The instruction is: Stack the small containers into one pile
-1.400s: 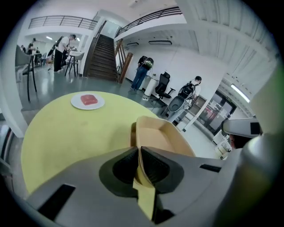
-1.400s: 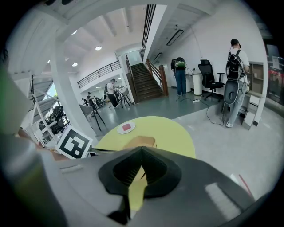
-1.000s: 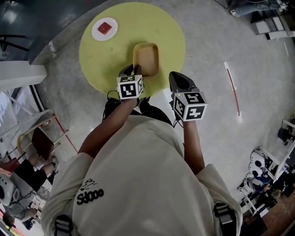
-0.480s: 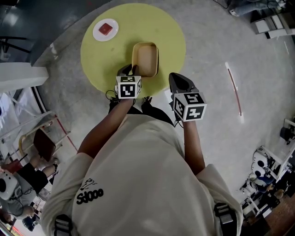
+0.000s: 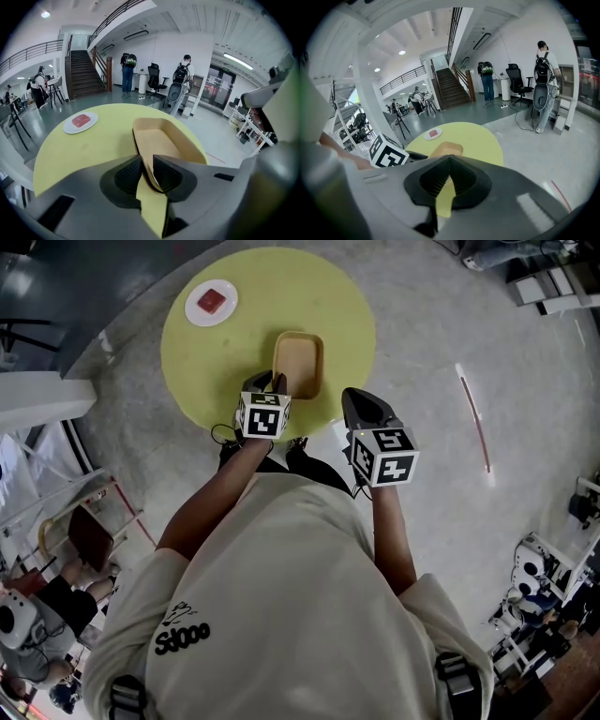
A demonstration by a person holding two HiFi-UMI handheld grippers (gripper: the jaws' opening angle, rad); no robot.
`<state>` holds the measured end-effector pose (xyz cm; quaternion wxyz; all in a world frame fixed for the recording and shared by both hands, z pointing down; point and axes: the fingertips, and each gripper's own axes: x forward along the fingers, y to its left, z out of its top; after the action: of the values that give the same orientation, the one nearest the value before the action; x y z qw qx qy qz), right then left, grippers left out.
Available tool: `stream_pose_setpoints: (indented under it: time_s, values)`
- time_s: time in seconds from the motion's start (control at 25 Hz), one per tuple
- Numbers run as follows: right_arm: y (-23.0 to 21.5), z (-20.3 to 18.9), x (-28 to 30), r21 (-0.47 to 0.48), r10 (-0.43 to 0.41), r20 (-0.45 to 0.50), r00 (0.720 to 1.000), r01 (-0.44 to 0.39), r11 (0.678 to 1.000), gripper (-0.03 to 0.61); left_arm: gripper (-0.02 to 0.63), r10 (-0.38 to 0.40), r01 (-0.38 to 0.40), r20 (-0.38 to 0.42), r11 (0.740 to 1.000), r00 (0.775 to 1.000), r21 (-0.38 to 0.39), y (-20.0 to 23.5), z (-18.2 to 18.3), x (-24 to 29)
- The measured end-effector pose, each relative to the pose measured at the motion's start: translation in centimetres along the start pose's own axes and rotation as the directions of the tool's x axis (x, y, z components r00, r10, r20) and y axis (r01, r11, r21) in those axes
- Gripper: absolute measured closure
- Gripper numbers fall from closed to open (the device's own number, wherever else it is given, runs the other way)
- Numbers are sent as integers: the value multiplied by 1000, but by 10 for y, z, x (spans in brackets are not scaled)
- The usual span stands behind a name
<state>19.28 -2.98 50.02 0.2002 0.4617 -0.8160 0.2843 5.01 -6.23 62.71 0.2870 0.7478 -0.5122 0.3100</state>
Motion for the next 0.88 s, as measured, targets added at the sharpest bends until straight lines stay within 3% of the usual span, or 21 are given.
stream_pose_setpoints:
  time_s: [0.2,0.36,0.56,0.88]
  values:
    - [-9,3,2,3,-11,-3,1000,11,1000,568,535,-4,4,-8,1000,1000,27,-2,1,0]
    - [-10,8,8,6,-14,-5,1000,14,1000,568,526,8,-8,1,994,1000,107,3,6,1]
    - [-4,13,10,8,-16,-16,1000,16,1000,568,521,-64,71,-73,993,995,95,1,-9,4]
    - [6,63,9,-23,-70,51,996,71,997,568,512,-220,213,57,971,974,107,18,29,-23]
